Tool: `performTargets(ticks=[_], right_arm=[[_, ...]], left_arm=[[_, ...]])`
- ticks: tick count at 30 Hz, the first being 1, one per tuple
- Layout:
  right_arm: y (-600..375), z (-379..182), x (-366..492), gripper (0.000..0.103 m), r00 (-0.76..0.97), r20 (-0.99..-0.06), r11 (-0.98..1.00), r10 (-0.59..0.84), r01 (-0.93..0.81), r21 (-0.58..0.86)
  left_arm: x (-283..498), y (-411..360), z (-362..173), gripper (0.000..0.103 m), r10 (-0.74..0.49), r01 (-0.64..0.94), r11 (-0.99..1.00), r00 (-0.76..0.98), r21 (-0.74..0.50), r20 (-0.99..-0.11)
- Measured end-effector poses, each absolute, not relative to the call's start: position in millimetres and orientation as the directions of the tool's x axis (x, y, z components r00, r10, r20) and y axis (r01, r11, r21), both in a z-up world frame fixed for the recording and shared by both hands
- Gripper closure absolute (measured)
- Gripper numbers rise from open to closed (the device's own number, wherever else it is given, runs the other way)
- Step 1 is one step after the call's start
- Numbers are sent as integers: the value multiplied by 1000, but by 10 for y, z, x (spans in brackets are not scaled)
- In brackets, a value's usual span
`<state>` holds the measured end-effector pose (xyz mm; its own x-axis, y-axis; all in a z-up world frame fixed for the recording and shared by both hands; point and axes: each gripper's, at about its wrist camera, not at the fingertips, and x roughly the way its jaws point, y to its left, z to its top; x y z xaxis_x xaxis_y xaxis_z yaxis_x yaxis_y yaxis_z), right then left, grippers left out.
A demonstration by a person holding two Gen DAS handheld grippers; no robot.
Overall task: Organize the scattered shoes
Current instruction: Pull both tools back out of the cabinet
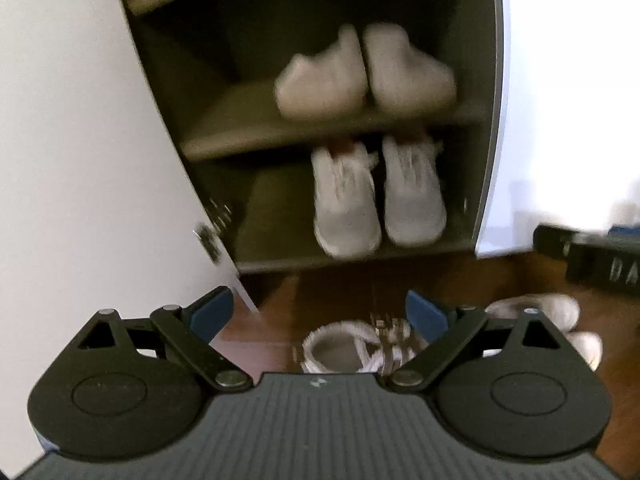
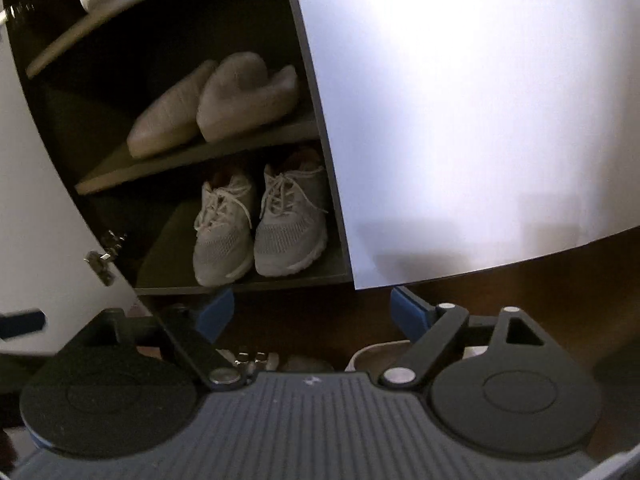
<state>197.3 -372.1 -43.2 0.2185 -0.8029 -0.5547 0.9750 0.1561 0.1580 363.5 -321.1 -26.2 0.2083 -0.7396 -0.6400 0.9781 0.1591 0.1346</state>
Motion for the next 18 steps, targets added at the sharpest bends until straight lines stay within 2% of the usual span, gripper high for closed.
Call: performTargets(ticks=[5, 8, 13, 18], right_arm=[[-3423, 237, 1921, 9, 264, -445, 219, -856, 964, 150], [-3243, 600, 1890, 6, 276, -394, 241, -877, 961, 138], [-2953, 1038, 1795, 4, 273, -329, 246, -904, 961, 124], [-2775, 1251, 1591, 2, 252, -270, 230, -929, 967, 110]], left_arm=[[3550, -2914, 624, 1, -789, 963, 212, 268, 163, -553], [3490, -2720, 1055, 1, -809, 954, 247, 301, 172, -505], [3377, -2513, 1399, 1, -810, 946, 291, 322, 142, -489], [3291, -2373, 1441, 1, -810, 947, 306, 313, 97, -496]])
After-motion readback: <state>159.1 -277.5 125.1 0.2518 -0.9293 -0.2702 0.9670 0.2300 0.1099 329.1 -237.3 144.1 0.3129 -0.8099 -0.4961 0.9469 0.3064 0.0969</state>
